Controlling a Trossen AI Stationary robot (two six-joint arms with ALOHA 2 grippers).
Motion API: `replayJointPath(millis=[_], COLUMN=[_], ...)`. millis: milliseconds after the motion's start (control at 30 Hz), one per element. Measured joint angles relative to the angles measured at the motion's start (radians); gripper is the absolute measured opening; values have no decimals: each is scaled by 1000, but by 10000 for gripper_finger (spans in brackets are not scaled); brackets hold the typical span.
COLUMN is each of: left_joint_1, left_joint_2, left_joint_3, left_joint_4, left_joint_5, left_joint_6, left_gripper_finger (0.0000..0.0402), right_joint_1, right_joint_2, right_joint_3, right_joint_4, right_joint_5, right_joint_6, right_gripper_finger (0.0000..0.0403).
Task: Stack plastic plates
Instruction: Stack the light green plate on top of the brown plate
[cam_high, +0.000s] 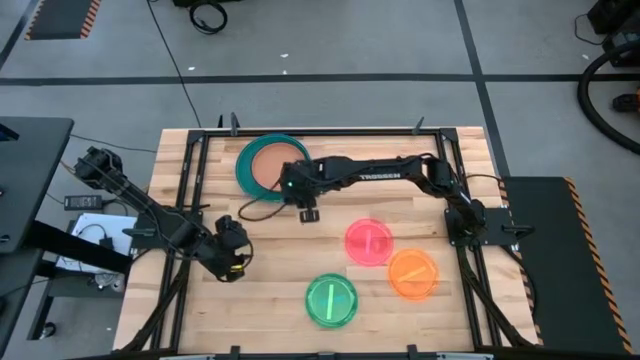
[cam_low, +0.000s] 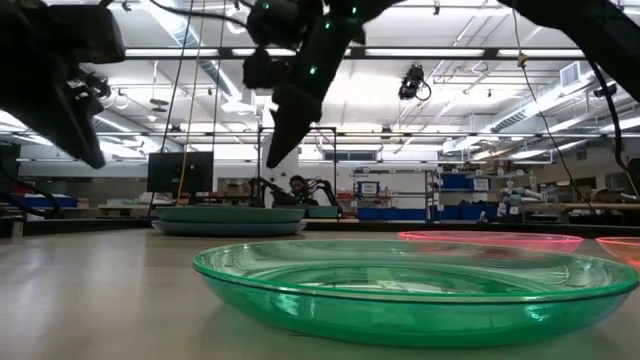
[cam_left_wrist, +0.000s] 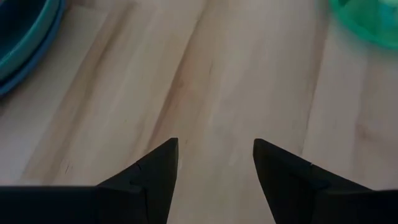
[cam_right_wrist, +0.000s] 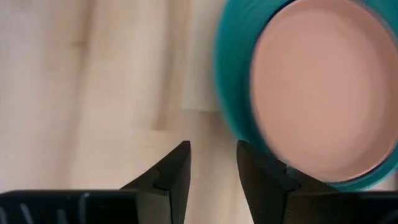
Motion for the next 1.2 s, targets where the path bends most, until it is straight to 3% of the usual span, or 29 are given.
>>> replayJointPath(millis=[167, 500, 967, 1200], left_joint_1=[-10, -8, 37, 92], left_joint_2=[0, 0, 165, 241], left_joint_3=[0, 0, 0, 0], left_joint_4=[0, 18, 441, 576], left_joint_5=[-14, -14, -13, 126], left_joint_6=[52, 209, 784, 871], left_gripper_finger=[217, 217, 217, 217], right_joint_1=[101, 323, 512, 577], right_joint_2=[-41, -57, -56, -56], right_joint_3=[-5, -59, -128, -128], right_joint_4=[-90, -182, -279, -348], right_joint_5=[-21, 140, 269, 291], right_joint_6=[187, 387, 756, 881], right_gripper_finger=[139, 139, 139, 139])
